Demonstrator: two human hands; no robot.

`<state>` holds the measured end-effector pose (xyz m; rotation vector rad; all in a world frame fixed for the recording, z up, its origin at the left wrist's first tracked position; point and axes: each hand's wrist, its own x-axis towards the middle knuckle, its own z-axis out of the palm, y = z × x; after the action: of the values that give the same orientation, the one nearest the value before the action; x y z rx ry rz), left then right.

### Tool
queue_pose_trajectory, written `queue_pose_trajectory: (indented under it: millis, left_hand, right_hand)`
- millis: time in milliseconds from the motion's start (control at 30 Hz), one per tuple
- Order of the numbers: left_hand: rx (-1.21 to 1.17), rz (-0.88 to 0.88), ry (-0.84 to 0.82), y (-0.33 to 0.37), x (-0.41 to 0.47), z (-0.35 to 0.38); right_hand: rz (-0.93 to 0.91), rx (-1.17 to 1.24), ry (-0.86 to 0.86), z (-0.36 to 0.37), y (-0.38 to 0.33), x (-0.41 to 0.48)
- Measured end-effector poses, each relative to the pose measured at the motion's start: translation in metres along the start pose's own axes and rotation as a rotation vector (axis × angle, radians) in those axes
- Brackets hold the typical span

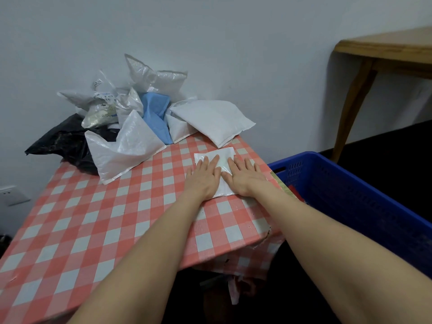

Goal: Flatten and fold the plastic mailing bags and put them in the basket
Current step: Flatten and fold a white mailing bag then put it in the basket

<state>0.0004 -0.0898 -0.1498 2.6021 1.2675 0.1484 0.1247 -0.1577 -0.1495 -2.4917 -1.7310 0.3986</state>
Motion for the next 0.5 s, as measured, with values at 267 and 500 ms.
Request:
queue_pose_trajectory:
  millis: [267,500]
  left_hand:
    - [-0.018,-0.033,-0.045,0.001,-0.001,0.000]
    - [-0.153,-0.057,-0.125,0.003,0.005,-0.016]
  right_hand:
    - [0.014,0.004,-0.032,-0.001,-0.002,0.000]
    - [0.008,0.128,-0.051,-0.012,0.002,0.002]
